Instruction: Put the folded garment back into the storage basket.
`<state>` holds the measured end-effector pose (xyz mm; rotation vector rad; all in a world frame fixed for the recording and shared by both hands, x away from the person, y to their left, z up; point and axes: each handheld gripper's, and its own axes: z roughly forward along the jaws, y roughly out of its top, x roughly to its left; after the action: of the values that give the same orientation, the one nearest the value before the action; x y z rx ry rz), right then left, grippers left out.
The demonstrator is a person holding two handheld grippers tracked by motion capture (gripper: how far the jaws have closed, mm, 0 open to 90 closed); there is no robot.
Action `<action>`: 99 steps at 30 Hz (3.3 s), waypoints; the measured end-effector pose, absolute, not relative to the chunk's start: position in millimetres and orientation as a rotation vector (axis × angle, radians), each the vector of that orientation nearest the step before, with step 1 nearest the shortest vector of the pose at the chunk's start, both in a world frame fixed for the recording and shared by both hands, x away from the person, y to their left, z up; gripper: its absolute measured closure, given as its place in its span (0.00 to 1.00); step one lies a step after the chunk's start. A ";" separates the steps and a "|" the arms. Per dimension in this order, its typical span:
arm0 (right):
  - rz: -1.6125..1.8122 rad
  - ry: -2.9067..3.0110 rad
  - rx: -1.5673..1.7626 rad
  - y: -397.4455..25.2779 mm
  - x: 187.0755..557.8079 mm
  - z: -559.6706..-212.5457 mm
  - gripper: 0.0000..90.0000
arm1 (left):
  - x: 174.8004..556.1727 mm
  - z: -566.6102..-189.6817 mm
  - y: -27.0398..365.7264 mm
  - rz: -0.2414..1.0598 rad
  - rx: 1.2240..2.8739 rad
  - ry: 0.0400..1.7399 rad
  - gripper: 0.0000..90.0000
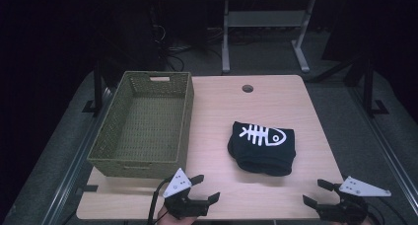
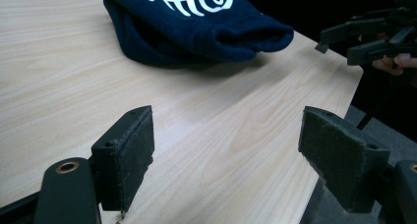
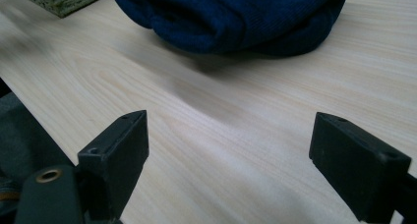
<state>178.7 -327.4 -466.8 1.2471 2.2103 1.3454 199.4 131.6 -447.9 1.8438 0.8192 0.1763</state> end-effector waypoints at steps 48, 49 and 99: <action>1.331 2.278 1.360 -317.1 298.1 -440.2 0.17 | 330.5 -440.1 44.5 0.135 1.822 0.982 0.25; 1.348 2.276 1.373 -316.5 301.8 -440.3 0.18 | 333.7 -440.8 43.8 0.126 1.819 0.992 0.25; 1.248 2.209 1.615 -297.9 331.7 -476.8 0.56 | 374.8 -473.3 29.1 -0.006 1.830 1.210 0.31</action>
<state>331.7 -297.9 -476.8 1.6154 2.2093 1.2484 374.8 29.1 -473.3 1.8300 1.2098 -0.0062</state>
